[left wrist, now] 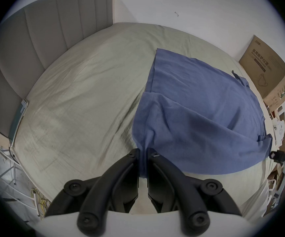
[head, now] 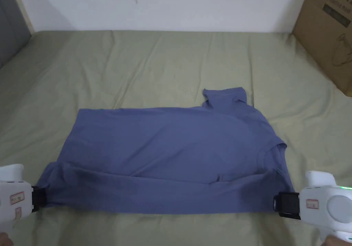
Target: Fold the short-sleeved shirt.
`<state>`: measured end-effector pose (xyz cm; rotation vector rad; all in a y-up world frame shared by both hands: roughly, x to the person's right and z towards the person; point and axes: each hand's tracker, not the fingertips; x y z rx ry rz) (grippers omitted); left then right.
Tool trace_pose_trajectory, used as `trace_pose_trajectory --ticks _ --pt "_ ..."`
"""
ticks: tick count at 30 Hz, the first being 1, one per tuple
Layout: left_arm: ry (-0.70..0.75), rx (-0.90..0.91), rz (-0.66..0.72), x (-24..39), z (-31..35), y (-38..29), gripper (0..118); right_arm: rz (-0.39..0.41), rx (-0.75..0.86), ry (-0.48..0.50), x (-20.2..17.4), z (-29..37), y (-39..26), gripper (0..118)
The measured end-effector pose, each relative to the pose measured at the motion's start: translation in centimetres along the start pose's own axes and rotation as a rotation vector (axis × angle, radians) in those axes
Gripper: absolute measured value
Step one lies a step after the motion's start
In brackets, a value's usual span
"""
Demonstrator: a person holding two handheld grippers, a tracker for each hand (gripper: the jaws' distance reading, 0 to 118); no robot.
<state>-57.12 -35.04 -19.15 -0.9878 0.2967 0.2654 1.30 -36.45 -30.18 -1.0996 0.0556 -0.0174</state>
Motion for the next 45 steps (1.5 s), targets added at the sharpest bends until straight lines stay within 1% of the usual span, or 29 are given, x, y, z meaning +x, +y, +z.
trace_pose_trajectory --ticks 2,3,4,5,6,7,8,9,10,11,15,18,20,23,25,26,27,28,30,31,34,35,36,37,38,39,41,43,45 --pt "0.002 -0.002 -0.006 0.0 0.0 -0.1 7 -0.006 -0.09 -0.03 0.0 -3.0 0.4 84" --pt "0.001 -0.004 -0.005 -0.1 0.1 -0.2 7 -0.039 -0.133 -0.006 0.0 -3.8 0.2 81" --pt "-0.003 -0.01 -0.001 -0.1 0.2 -0.2 7 -0.016 -0.086 -0.017 -0.3 -3.0 0.1 77" --pt "-0.004 -0.008 -0.002 -0.2 0.4 -0.4 7 0.05 -0.081 -0.015 -0.6 -1.8 0.3 61" --pt "-0.008 -0.005 -0.008 -0.3 0.7 -0.4 7 0.127 -0.071 0.001 -0.9 -0.9 0.5 34" --pt "-0.012 -0.005 -0.01 -0.4 0.9 -0.4 7 0.187 -0.054 -0.052 -1.1 -0.4 0.4 11" --pt "-0.015 -0.005 -0.008 -0.4 1.1 -0.4 7 0.183 -0.067 0.022 -1.0 -0.3 0.4 10" --pt "-0.018 -0.001 -0.002 -0.4 1.3 -0.3 7 0.15 -0.079 0.013 -1.0 -0.1 0.5 10" --pt "-0.019 0.006 0.004 -0.5 1.8 -0.3 7 0.148 -0.078 0.0 -1.3 0.5 0.3 10" --pt "-0.023 0.01 0.003 -0.5 2.1 -0.4 7 0.143 -0.074 0.01 -1.0 0.8 0.3 10" --pt "-0.019 0.017 -0.032 -0.5 4.5 -1.0 7 0.031 -0.059 0.085 0.4 3.4 0.1 10" --pt "0.039 0.006 -0.083 -0.6 6.2 -2.7 7 0.047 -0.063 0.073 1.3 5.3 -1.6 10" --pt "0.032 -0.007 -0.084 -0.8 6.6 -4.2 7 0.051 -0.075 0.072 2.0 5.7 -3.3 10" --pt "0.053 -0.057 -0.092 -1.0 6.2 -6.9 7 -0.026 -0.132 0.101 2.8 5.5 -6.3 10" --pt "0.064 -0.074 -0.105 -1.1 5.5 -8.1 12 -0.021 -0.118 0.12 2.8 5.3 -7.7 10" --pt "0.072 -0.078 -0.103 -1.1 5.3 -8.3 21 0.001 -0.097 0.133 2.8 5.1 -8.0 10" --pt "0.119 -0.09 -0.114 -1.0 5.3 -8.5 41 0.027 -0.106 0.127 2.6 5.1 -8.0 16" --pt "0.146 -0.093 -0.131 -0.8 5.4 -8.4 63 0.044 -0.124 0.104 2.5 5.2 -7.8 34" --pt "0.131 -0.068 -0.103 -1.1 6.1 -8.1 101 0.092 -0.109 0.042 2.3 5.6 -7.5 93" --pt "0.101 -0.036 -0.068 -1.2 6.9 -7.8 102 0.106 -0.072 0.032 2.3 6.2 -7.3 94" --pt "0.038 0.039 -0.002 -0.7 9.0 -6.5 96 0.096 -0.032 0.041 2.1 8.1 -6.0 93" --pt "0.02 0.065 -0.002 -0.3 9.6 -6.1 84 0.087 -0.008 0.055 2.1 8.6 -5.6 90" --pt "0.003 0.09 -0.014 0.2 10.1 -5.6 52 0.081 0.03 0.073 1.8 9.3 -5.1 73" --pt "0.016 0.102 -0.023 0.9 10.4 -5.2 24 0.085 0.047 0.066 1.4 9.7 -4.7 44" --pt "0.024 0.11 -0.036 1.5 10.4 -4.9 3 0.088 0.079 0.042 1.0 9.9 -4.3 14" --pt "0.033 0.123 -0.059 2.2 10.2 -4.7 2 0.081 0.089 0.019 0.6 9.7 -4.0 6" --pt "0.018 0.118 -0.063 3.1 9.1 -4.3 0 0.076 0.067 0.048 0.3 8.8 -3.5 0" --pt "-0.002 0.102 -0.051 3.9 7.8 -3.9 0 0.034 0.029 0.096 0.0 7.4 -3.1 0" --pt "-0.018 0.063 -0.069 4.5 6.7 -3.6 0 0.056 -0.021 0.125 -0.2 6.4 -1.9 0"
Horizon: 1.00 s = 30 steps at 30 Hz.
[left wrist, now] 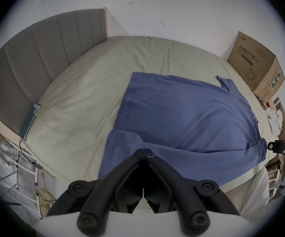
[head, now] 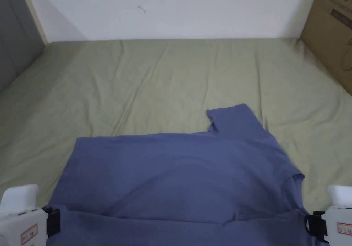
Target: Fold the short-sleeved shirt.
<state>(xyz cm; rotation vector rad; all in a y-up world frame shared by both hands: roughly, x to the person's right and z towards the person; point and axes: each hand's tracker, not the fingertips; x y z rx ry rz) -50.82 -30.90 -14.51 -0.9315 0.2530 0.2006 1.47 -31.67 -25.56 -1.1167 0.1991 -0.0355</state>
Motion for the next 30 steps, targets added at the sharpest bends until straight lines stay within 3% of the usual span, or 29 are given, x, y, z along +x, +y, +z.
trace_pose_trajectory --ticks 2,8,9,11,12,14,16,19,20,21,23,25,26,30 --pt "-0.001 0.002 -0.017 0.5 -0.6 0.6 0 0.0 0.02 -0.008 0.2 -0.6 2.0 0" --pt "-0.032 -0.003 0.0 0.3 -2.7 3.4 0 -0.016 0.099 0.099 0.4 -2.9 12.7 1" --pt "-0.034 0.001 -0.002 0.4 -3.0 3.8 0 0.013 0.082 0.12 0.3 -4.1 15.3 18" --pt "-0.039 -0.002 -0.01 0.8 -3.3 4.5 0 0.042 0.067 0.067 -0.1 -6.8 18.9 92" --pt "-0.041 -0.002 -0.018 0.8 -3.6 4.7 0 0.078 0.059 0.057 -0.1 -8.5 20.6 113" --pt "-0.036 -0.024 -0.022 0.6 -4.7 5.2 0 0.088 0.057 0.011 0.1 -11.7 23.4 113" --pt "-0.022 -0.046 -0.016 0.3 -5.7 5.4 0 0.074 -0.043 -0.061 0.7 -15.6 25.7 113" --pt "-0.012 -0.06 -0.011 -0.1 -6.3 5.4 0 0.053 -0.073 -0.077 1.4 -18.4 26.5 110" --pt "-0.011 -0.065 -0.008 -0.2 -6.5 5.3 0 0.05 -0.097 -0.081 1.6 -19.2 26.7 102" --pt "-0.009 -0.073 -0.005 -0.3 -6.7 5.4 0 0.042 -0.127 -0.092 1.7 -19.7 26.4 60" --pt "-0.002 -0.076 -0.006 -0.4 -6.7 5.4 0 0.031 -0.089 -0.142 1.2 -19.6 25.9 48" --pt "0.004 -0.081 -0.009 -0.4 -6.7 5.5 0 0.088 -0.084 -0.086 0.6 -18.7 25.9 9" --pt "0.002 -0.08 -0.011 -0.5 -6.7 5.6 0 0.097 -0.074 -0.095 0.3 -18.4 25.9 5" --pt "-0.002 -0.06 -0.004 -0.2 -6.4 6.4 0 0.07 -0.059 -0.098 0.1 -17.6 26.2 4"
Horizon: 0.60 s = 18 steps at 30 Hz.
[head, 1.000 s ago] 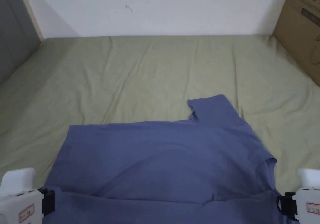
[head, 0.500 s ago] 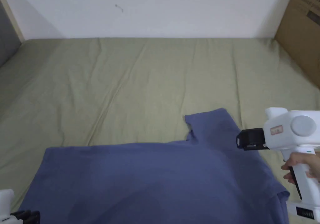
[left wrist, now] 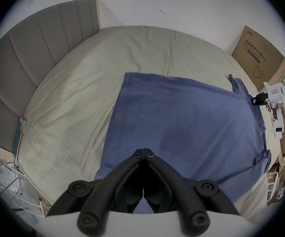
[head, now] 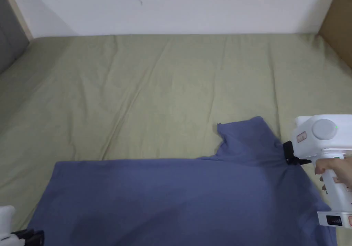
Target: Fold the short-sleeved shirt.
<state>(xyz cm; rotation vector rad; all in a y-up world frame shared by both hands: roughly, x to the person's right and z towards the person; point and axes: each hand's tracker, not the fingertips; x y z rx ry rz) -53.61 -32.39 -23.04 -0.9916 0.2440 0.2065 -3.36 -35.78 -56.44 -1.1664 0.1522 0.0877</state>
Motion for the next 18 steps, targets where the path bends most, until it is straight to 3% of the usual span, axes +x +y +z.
trace_pose_trajectory --ticks 4,9,10,11,12,13,14,16,18 --pt "-0.027 0.046 0.009 -0.3 -1.2 2.9 0 -0.049 0.007 0.036 0.6 0.6 -0.1 4" --pt "-0.036 0.057 0.014 -0.6 -6.0 8.6 0 -0.037 0.009 0.04 0.6 0.8 -0.1 4" --pt "-0.031 0.054 0.012 -0.8 -7.3 10.0 9 -0.034 0.008 0.04 0.5 0.8 -0.1 4" --pt "-0.023 0.041 0.017 -0.9 -8.3 11.1 30 -0.03 0.009 0.04 0.4 0.9 -0.1 4" --pt "-0.016 0.03 0.023 -1.0 -9.6 12.5 73 -0.026 0.008 0.038 0.3 0.9 -0.1 4" --pt "-0.022 0.012 0.024 -1.6 -11.8 13.8 101 -0.028 0.005 0.04 0.3 0.9 -0.1 4" --pt "-0.019 -0.007 0.022 -1.8 -13.0 14.5 112 -0.032 0.003 0.043 0.4 0.8 -0.1 4" --pt "0.023 -0.046 0.03 -2.1 -15.3 15.8 104 -0.04 0.002 0.047 0.5 0.8 -0.1 4" --pt "0.054 -0.118 0.046 -1.8 -17.3 15.9 104 -0.044 -0.002 0.052 0.5 0.6 -0.1 4"
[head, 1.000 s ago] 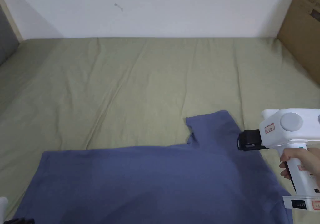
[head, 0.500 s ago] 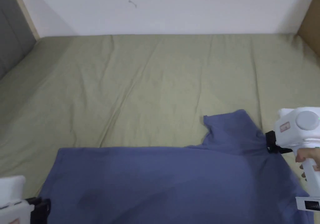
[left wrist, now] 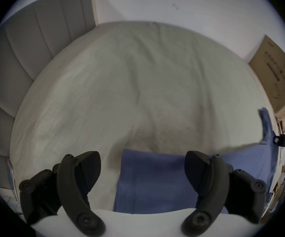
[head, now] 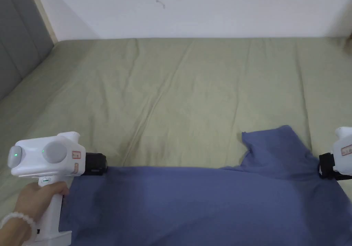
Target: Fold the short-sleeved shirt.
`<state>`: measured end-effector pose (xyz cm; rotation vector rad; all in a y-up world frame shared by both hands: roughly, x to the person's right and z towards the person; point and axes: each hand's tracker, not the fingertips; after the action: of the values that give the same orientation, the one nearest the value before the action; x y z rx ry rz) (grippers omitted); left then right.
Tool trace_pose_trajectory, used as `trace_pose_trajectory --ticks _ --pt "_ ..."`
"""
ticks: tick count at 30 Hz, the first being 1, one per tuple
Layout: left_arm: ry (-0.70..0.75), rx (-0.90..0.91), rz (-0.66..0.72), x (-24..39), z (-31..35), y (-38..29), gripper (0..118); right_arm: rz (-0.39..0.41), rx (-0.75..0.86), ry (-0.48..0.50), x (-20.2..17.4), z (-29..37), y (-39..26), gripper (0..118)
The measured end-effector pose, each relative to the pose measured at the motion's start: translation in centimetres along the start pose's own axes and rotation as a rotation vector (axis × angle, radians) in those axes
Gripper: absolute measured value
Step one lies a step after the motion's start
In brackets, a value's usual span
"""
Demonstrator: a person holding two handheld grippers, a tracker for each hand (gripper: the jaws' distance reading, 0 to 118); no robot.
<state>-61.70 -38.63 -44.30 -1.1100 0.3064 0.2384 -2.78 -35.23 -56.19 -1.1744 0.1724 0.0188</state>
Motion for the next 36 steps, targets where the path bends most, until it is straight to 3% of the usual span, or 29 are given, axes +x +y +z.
trace_pose_trajectory --ticks 2,4,5,6,7,11,18,26,30,34,36 --pt "-0.001 -0.051 -0.008 0.5 -1.4 0.0 102 0.0 -0.007 0.0 0.1 -0.2 0.1 4" --pt "0.054 -0.017 -0.064 1.9 -0.4 -0.3 83 -0.005 -0.005 -0.001 0.0 -0.2 0.1 4" --pt "0.047 0.006 -0.087 2.2 0.4 -0.3 59 -0.005 -0.005 0.002 -0.1 0.0 0.1 4" --pt "0.043 0.029 -0.133 2.5 1.3 -0.2 12 -0.006 -0.004 0.012 -0.2 0.2 0.1 4" --pt "0.034 0.034 -0.154 2.5 2.2 -0.3 1 -0.008 -0.001 0.024 -0.2 0.6 0.1 4" --pt "-0.022 0.047 -0.067 2.2 4.6 -0.6 1 -0.013 0.034 0.054 -0.5 3.4 -0.3 4" --pt "-0.038 0.176 -0.147 2.6 13.0 -3.6 1 0.02 0.134 0.112 0.1 11.9 -3.2 4" --pt "-0.131 0.278 -0.052 -1.8 22.7 -13.1 1 0.047 0.186 0.154 2.0 20.5 -13.9 4" --pt "-0.105 0.229 -0.055 -3.1 22.8 -19.6 1 0.058 0.11 0.138 2.4 20.1 -21.5 4" --pt "-0.091 0.114 -0.016 -4.2 19.8 -24.0 1 -0.027 -0.035 0.114 2.7 16.0 -27.9 4" --pt "-0.104 0.112 0.003 -4.7 18.8 -24.9 11 -0.02 -0.024 0.063 2.3 14.2 -30.0 4"
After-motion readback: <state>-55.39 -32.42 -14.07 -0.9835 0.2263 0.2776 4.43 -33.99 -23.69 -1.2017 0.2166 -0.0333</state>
